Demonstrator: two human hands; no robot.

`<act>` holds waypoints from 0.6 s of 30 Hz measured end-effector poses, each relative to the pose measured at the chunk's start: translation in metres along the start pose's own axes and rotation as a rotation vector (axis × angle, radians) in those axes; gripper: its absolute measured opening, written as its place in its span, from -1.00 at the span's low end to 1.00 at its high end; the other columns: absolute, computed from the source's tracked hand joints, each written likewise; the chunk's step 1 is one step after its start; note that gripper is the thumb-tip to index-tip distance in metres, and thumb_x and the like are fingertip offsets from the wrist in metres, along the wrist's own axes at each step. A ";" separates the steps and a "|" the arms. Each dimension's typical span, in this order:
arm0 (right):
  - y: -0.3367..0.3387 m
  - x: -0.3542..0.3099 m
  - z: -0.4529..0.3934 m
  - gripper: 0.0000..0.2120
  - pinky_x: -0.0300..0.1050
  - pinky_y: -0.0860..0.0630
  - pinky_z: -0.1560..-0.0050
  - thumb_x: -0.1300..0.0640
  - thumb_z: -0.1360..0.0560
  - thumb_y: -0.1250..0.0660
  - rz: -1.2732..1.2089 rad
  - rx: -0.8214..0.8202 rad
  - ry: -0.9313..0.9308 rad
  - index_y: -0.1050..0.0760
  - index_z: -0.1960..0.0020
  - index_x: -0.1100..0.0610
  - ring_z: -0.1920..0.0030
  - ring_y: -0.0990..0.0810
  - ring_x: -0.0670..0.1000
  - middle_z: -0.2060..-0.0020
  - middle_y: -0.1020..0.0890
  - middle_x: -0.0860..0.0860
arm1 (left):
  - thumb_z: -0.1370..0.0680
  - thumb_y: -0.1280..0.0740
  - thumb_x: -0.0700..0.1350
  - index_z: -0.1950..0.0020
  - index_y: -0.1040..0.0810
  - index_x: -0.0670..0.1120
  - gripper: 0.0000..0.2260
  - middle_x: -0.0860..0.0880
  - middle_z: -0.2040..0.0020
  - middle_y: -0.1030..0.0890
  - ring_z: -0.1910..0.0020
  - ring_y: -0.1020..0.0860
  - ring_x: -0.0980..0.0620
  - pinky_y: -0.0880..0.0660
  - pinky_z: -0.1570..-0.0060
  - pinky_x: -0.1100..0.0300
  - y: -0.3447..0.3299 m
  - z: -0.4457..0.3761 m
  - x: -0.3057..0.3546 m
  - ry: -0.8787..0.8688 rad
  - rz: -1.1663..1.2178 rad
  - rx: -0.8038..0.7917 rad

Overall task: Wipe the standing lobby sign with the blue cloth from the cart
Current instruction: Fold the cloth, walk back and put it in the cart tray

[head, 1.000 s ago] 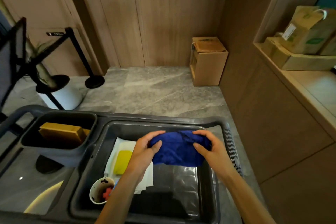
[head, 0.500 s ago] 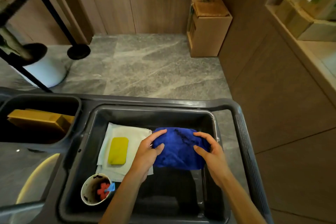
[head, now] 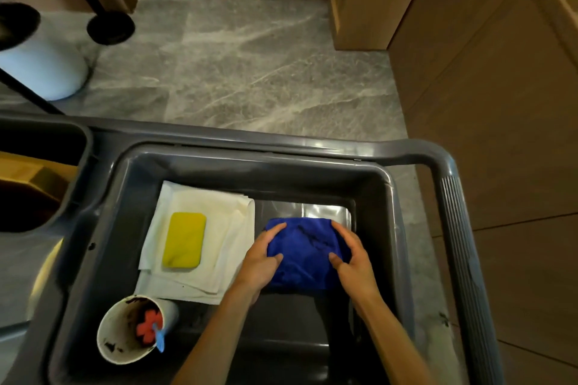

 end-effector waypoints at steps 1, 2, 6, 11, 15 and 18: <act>-0.002 0.002 -0.004 -0.36 -0.30 -0.38 -0.37 0.42 -0.54 -0.31 0.030 -0.004 0.018 -0.35 -0.43 -0.17 -0.43 -0.30 -0.13 -0.45 -0.34 -0.11 | -0.63 -0.27 -0.26 -0.51 -0.27 0.27 -0.42 0.00 -0.61 -0.16 -0.54 -0.22 -0.11 -0.26 -0.45 -0.04 0.000 -0.005 -0.002 -0.003 -0.007 0.000; -0.005 0.003 -0.007 -0.34 -0.48 -0.36 -0.25 0.42 -0.53 -0.30 0.056 -0.003 0.034 -0.32 -0.42 -0.19 -0.42 -0.28 -0.17 -0.44 -0.32 -0.14 | -0.62 -0.28 -0.26 -0.51 -0.26 0.28 -0.41 0.01 -0.62 -0.13 -0.55 -0.20 -0.10 -0.26 -0.45 -0.04 0.001 -0.009 -0.003 -0.006 -0.007 0.000; -0.014 0.009 -0.014 -0.34 -0.39 -0.22 -0.37 0.41 -0.54 -0.30 0.121 0.028 0.055 -0.27 -0.49 -0.12 -0.42 -0.21 -0.21 -0.46 -0.28 -0.14 | -0.62 -0.30 -0.24 -0.46 -0.20 0.37 -0.38 0.03 -0.63 -0.09 -0.56 -0.17 -0.11 -0.25 -0.45 -0.07 0.003 -0.022 -0.007 -0.061 -0.032 0.027; -0.019 0.020 -0.016 -0.32 -0.03 -0.30 -0.51 0.40 -0.53 -0.32 0.201 0.047 0.021 -0.25 -0.56 -0.01 -0.46 -0.24 -0.12 -0.51 -0.28 -0.03 | -0.60 -0.36 -0.17 -0.61 -0.07 0.18 -0.30 0.00 -0.64 -0.05 -0.58 -0.12 -0.11 -0.15 -0.50 -0.08 0.001 -0.030 -0.014 -0.097 -0.341 0.039; -0.023 0.022 -0.017 -0.29 -0.06 -0.47 -0.38 0.30 -0.55 -0.34 0.361 0.022 0.017 -0.16 -0.59 -0.07 -0.41 -0.36 -0.06 -0.53 -0.16 -0.12 | -0.59 -0.37 -0.19 -0.63 -0.01 0.11 -0.25 0.00 -0.64 0.06 -0.60 -0.05 -0.08 -0.12 -0.50 0.06 -0.001 -0.033 -0.015 -0.118 -0.480 0.098; -0.023 0.024 -0.021 -0.23 -0.22 -0.58 0.07 0.19 -0.54 -0.38 0.499 0.027 -0.029 -0.04 -0.58 -0.13 -0.04 -0.50 -0.08 -0.52 0.03 -0.16 | -0.56 -0.38 -0.25 -0.63 -0.01 0.11 -0.22 -0.02 -0.58 0.10 -0.55 -0.15 -0.07 -0.30 -0.41 0.15 -0.002 -0.034 -0.016 -0.124 -0.489 0.127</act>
Point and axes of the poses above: each hand's wrist, its own z-axis away from the middle knuckle, its own y-axis out of the back of the hand, x = y × z, the point moved 3 cm from there along -z, towards the middle knuckle
